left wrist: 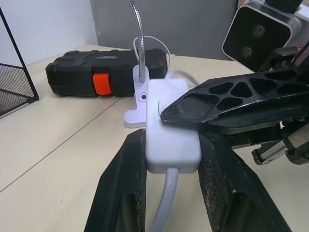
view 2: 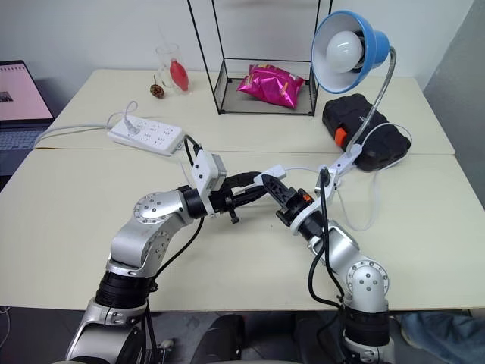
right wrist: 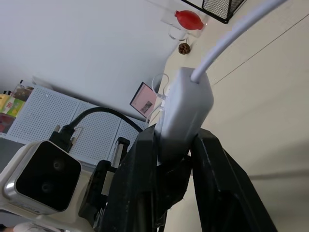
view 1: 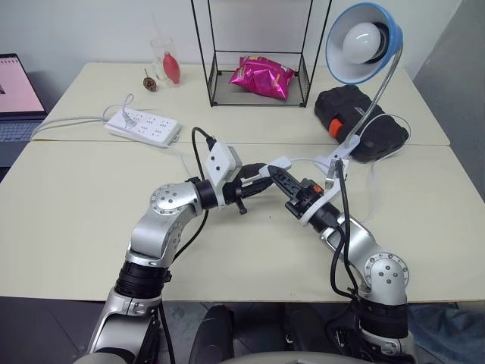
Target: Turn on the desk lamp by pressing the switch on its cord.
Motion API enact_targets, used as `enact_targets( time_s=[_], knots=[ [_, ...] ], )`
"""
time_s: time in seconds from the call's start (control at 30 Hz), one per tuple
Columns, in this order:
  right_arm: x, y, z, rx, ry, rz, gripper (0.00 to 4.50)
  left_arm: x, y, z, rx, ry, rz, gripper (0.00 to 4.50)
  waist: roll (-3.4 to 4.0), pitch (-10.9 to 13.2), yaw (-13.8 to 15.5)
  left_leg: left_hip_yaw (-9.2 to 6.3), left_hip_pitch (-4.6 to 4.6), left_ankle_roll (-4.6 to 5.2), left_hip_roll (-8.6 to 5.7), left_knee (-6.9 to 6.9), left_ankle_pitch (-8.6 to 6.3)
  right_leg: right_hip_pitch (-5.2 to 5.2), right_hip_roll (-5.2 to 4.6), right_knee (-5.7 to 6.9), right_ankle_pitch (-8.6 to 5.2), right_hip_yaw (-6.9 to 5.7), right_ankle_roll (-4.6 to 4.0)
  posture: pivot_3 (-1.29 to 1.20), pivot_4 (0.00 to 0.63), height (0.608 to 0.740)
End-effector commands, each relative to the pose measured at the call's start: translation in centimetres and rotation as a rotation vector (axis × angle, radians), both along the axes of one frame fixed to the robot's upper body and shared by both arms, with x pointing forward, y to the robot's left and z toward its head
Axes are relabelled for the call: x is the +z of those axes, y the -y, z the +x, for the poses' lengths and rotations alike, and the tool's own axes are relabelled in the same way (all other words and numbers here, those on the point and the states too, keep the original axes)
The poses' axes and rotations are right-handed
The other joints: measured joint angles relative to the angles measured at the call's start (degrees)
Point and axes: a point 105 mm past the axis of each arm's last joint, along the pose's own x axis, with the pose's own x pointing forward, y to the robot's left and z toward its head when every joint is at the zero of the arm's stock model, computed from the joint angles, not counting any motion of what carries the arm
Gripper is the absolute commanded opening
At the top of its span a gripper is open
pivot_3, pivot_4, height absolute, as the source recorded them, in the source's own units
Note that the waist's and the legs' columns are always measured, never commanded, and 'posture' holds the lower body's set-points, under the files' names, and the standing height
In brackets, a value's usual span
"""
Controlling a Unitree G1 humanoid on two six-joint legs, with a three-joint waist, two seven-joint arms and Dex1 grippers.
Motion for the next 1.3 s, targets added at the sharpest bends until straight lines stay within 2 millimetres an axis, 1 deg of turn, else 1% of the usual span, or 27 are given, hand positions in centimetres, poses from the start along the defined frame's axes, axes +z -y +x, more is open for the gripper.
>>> enact_targets(
  time_s=[0.03, 0.2, 0.27, 0.3, 0.4, 0.5, 0.53, 0.93, 1.3],
  knots=[
    [0.7, -0.4, -0.3, 0.014, 0.019, 0.018, 0.57, 1.6, 0.5, -0.6, -0.028, 0.062, -0.021, 1.12, 0.0, 0.0, 0.0, 0.0, 0.0, 0.0, 0.0, 0.0, 0.0, 0.0, 0.0, 0.0, 0.0, 0.0, 0.0, 0.0, 0.15, 0.74],
    [0.7, -0.2, -0.2, 0.007, 0.007, 0.043, 0.56, 1.6, 0.5, -0.6, -0.027, 0.063, -0.022, 1.12, 0.0, 0.0, 0.0, -0.01, 0.0, 0.0, 0.0, -0.01, 0.0, 0.0, 0.0, 0.0, 0.0, 0.0, 0.0, 0.0, 0.15, 0.74],
    [0.7, -0.1, -0.2, 0.003, 0.007, 0.055, 1.26, 1.7, 0.5, -0.6, -0.026, 0.063, -0.022, 1.12, 0.0, 0.0, 0.0, 0.0, 0.0, 0.0, 0.0, -0.01, 0.0, -0.01, 0.0, -0.01, 0.0, 0.0, 0.0, 0.0, 0.15, 0.74],
    [0.7, -0.1, -0.2, 0.003, 0.01, 0.056, 1.4, 1.7, 0.5, -0.6, -0.025, 0.064, -0.022, 1.12, 0.0, 0.0, 0.0, 0.0, 0.0, 0.0, 0.0, -0.02, 0.0, -0.01, 0.0, -0.01, 0.0, 0.0, 0.0, 0.0, 0.15, 0.74],
    [1.0, -0.1, -0.4, 0.009, 0.024, 0.055, 2.15, 1.8, 0.5, -0.5, -0.021, 0.064, -0.024, 1.12, 0.0, 0.0, 0.0, 0.01, 0.0, 0.0, 0.0, -0.02, 0.0, -0.01, 0.0, -0.01, 0.0, 0.01, 0.0, 0.0, 0.15, 0.74],
    [0.8, 0.1, -0.4, 0.007, 0.015, 0.048, 2.67, 1.8, 0.5, -0.4, -0.017, 0.063, -0.028, 1.12, 0.0, 0.0, 0.0, 0.0, 0.0, 0.0, 0.0, -0.03, 0.0, -0.01, 0.0, -0.01, 0.0, 0.0, 0.0, 0.0, 0.15, 0.74],
    [0.8, 0.1, -0.4, 0.007, 0.012, 0.048, 2.9, 1.8, 0.4, -0.4, -0.015, 0.062, -0.029, 1.12, 0.0, 0.0, 0.0, 0.0, 0.0, 0.0, 0.0, -0.03, 0.0, -0.01, 0.0, -0.02, 0.0, 0.0, 0.0, 0.0, 0.15, 0.74],
    [0.7, 0.7, -0.2, -0.034, -0.005, 0.083, 2.92, 1.5, 0.5, -0.3, -0.015, 0.054, -0.031, 1.12, 0.01, 0.0, 0.0, 0.01, -0.01, 0.0, 0.0, -0.06, 0.0, -0.03, 0.0, -0.03, -0.01, 0.01, 0.0, 0.0, 0.15, 0.74],
    [1.1, 0.6, -0.2, -0.029, 0.006, 0.108, 2.92, 1.3, 0.4, -0.4, -0.016, 0.051, -0.026, 1.12, 0.01, 0.0, 0.0, 0.02, -0.01, 0.0, 0.01, -0.09, 0.0, -0.04, 0.0, -0.04, -0.01, 0.02, -0.01, 0.0, 0.15, 0.74]
  ],
)
